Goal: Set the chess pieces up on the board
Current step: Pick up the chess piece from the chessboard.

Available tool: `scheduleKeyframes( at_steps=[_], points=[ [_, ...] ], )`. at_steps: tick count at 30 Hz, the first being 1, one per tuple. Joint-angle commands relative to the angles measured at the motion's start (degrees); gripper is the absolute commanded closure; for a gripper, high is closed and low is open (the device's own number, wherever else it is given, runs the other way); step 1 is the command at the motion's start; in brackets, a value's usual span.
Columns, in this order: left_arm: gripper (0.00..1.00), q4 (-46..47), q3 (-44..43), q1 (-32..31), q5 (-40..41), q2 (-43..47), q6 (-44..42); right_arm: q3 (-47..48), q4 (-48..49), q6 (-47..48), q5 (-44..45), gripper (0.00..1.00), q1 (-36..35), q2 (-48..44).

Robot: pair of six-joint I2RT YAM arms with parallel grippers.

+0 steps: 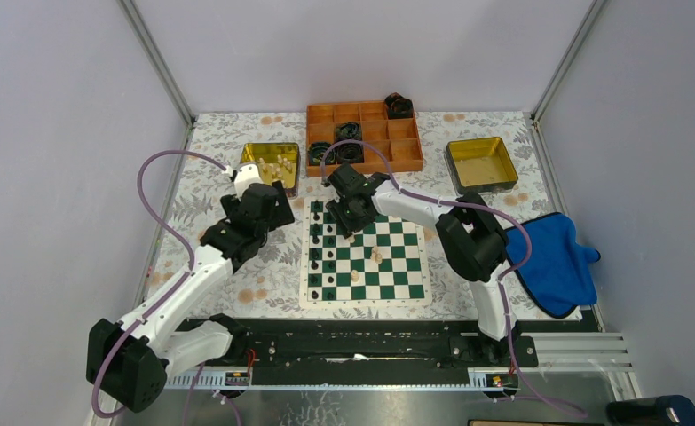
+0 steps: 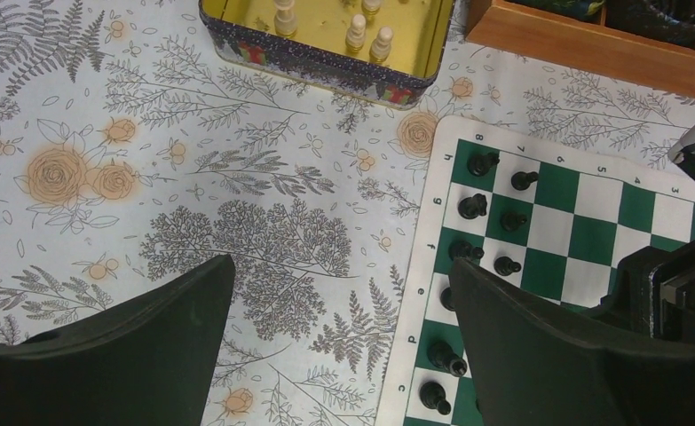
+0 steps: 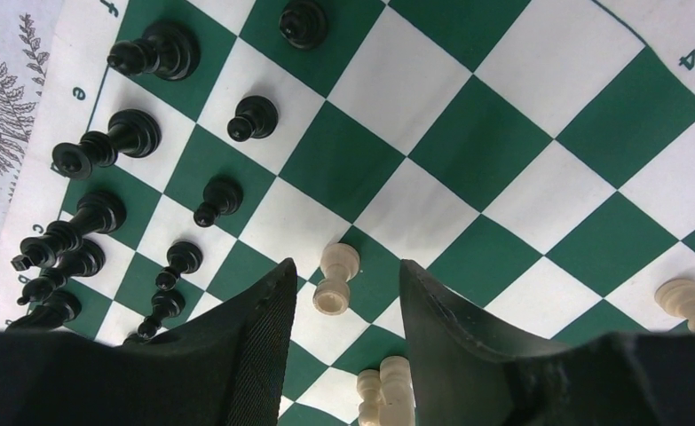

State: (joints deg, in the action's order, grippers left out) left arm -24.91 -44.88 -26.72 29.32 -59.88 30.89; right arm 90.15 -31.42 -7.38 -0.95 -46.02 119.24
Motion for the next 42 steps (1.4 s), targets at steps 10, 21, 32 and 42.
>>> scheduleKeyframes(
  at_steps=[10,21,32,42],
  points=[
    [0.01,2.07,1.11,0.88,-0.82,1.19,-1.02,0.31,-1.33,-0.97,2.47,0.72,-1.44,-0.68],
    [0.01,2.08,1.29,0.92,-1.09,1.52,-0.58,-0.11,-1.69,-1.28,4.65,1.0,-1.47,-2.35],
    [0.01,2.82,0.78,0.96,-1.39,0.72,-0.23,2.39,-2.75,-1.34,10.11,1.0,-1.23,-6.9],
    [0.01,3.02,0.5,0.97,-2.03,-0.24,-0.22,4.42,-2.9,-1.06,13.34,1.0,5.69,-9.22]
  ],
)
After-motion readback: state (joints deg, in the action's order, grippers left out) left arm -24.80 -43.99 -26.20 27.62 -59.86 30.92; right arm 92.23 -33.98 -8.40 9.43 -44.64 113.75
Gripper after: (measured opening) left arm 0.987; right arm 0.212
